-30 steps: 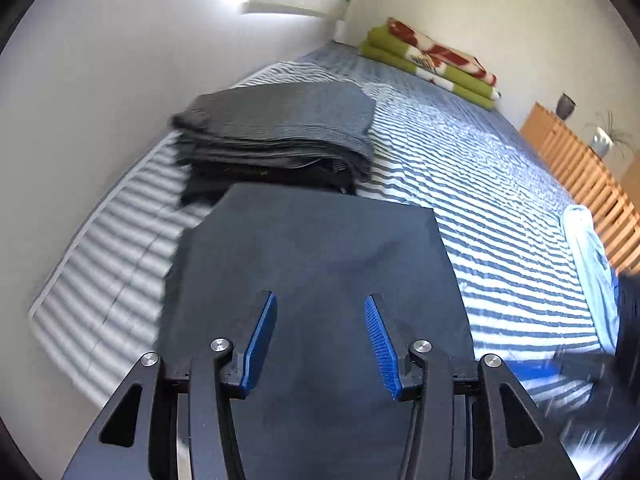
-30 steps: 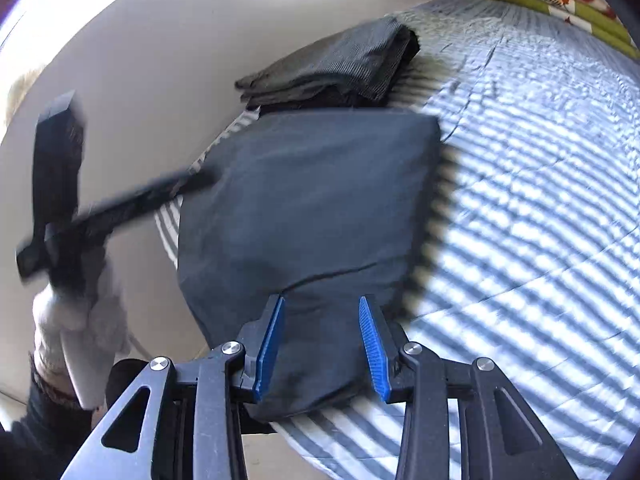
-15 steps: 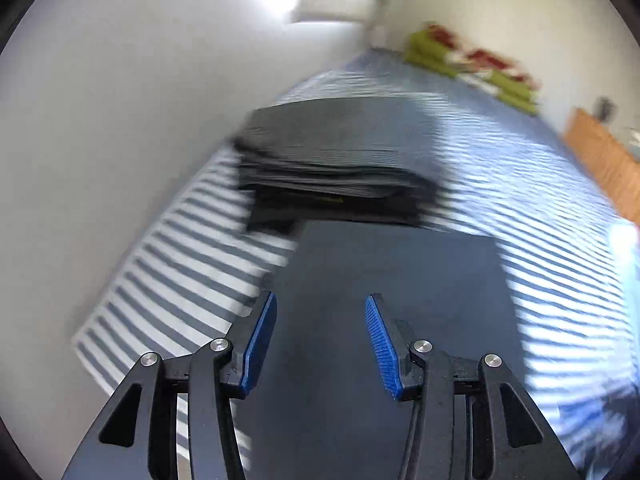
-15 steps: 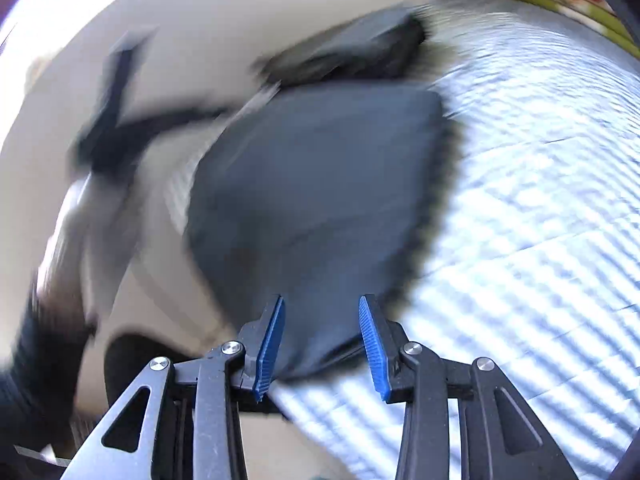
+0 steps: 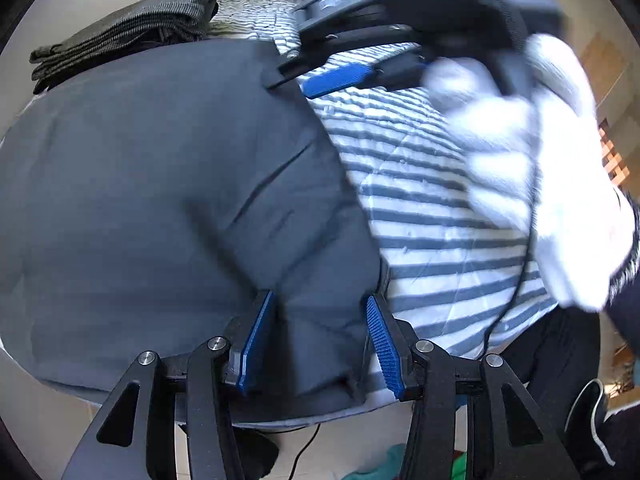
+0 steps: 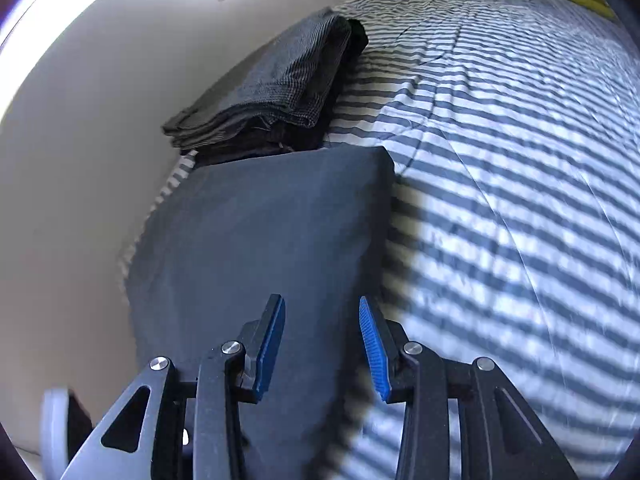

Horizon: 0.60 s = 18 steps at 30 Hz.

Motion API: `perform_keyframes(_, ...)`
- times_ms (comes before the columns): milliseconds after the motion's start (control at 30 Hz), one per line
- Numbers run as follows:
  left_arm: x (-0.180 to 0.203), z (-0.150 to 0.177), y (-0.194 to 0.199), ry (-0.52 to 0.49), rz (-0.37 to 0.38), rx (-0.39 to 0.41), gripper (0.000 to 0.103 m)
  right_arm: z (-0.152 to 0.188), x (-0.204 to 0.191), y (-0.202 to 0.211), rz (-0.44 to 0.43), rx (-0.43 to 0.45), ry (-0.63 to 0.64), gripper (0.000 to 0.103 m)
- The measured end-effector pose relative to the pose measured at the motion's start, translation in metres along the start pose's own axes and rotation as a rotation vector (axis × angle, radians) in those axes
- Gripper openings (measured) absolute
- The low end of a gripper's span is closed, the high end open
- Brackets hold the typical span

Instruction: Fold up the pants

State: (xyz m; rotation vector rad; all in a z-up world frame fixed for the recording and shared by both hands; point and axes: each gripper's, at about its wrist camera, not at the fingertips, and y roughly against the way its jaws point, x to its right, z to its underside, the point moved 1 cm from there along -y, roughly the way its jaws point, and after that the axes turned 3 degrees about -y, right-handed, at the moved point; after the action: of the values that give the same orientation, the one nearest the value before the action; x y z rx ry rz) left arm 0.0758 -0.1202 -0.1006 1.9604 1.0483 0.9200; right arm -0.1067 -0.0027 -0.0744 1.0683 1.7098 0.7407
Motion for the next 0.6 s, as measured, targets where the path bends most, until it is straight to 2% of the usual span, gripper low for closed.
perform_keyframes(67,-0.002,0.001,0.006,0.014,0.010,-0.017,0.051,-0.006,0.009,-0.016,0.055,-0.032,-0.049,0.035)
perform_keyframes(100,-0.003,0.000,0.013,0.014,0.005,-0.014,0.051,-0.010,0.014,-0.024,0.053,-0.043,-0.069,0.035)
perform_keyframes(167,-0.008,-0.006,0.040,0.008,-0.030,0.043,0.052,-0.009,0.019,-0.016,0.024,-0.037,-0.100,0.035)
perform_keyframes(233,-0.022,-0.016,0.069,0.039,-0.066,0.112,0.064,-0.003,0.018,-0.001,0.028,0.000,-0.077,0.037)
perform_keyframes(267,-0.033,-0.023,0.084,0.067,-0.091,0.154,0.074,0.002,0.018,0.006,0.037,0.014,-0.061,0.042)
perform_keyframes(300,-0.047,-0.032,0.097,0.094,-0.125,0.187,0.076,0.010,0.018,0.014,0.046,0.026,-0.049,0.046)
perform_keyframes(367,-0.069,-0.045,0.110,0.133,-0.189,0.209,0.076,0.020,0.020,0.019,0.047,0.016,-0.048,0.048)
perform_keyframes(467,-0.096,-0.062,0.109,0.172,-0.202,0.188,0.077,0.038,0.020,0.022,0.042,-0.015,-0.047,0.048)
perform_keyframes(600,-0.121,-0.078,0.082,0.147,-0.330,0.113,0.077,0.055,0.016,0.014,0.027,-0.068,-0.055,0.048)
